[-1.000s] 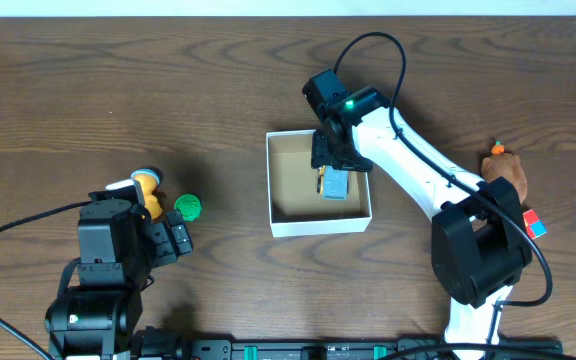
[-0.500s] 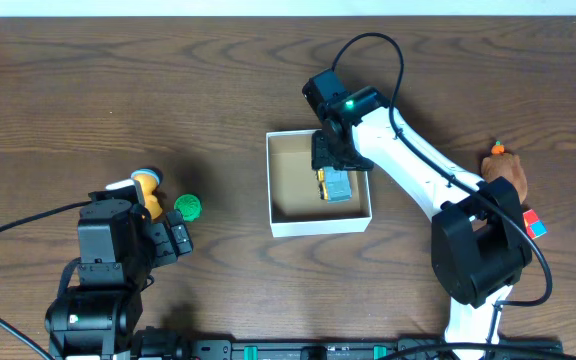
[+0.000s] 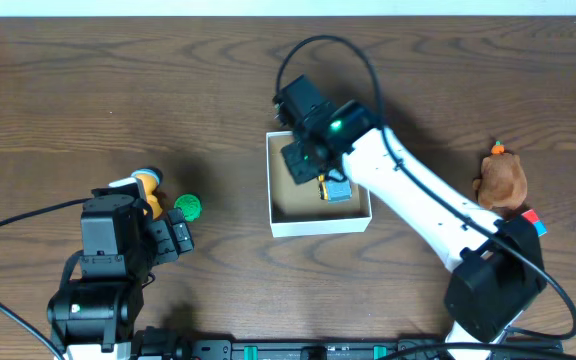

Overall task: Pack container
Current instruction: 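Carry the truck with the right gripper and lower it into the box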

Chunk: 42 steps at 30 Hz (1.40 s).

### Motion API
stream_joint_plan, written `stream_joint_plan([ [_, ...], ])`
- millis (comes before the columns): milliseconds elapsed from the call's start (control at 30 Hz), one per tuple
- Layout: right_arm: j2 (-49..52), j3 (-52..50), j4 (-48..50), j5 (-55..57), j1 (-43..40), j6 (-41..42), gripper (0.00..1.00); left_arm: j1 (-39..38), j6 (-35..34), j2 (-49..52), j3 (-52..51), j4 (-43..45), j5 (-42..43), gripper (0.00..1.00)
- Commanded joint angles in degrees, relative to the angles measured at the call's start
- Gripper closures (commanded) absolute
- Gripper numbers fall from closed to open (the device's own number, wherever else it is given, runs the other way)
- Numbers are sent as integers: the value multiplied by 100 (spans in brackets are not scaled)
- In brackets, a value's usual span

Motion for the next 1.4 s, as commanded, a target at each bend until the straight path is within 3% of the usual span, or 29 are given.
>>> stream_joint_plan([
  [0,153,-17,-13,-57,149,-201,82,26,-57,44,92,-17,-46,2],
  [467,1025,-17,79,367,15,466,83,26,-57,42,92,-20,-46,2],
  [867,1119,-17,17,763,-520,1355,83,26,-57,42,92,-20,-46,2],
  [1367,1115,-15,157,715,-520,977,79,26,-57,42,92,-17,-46,2],
])
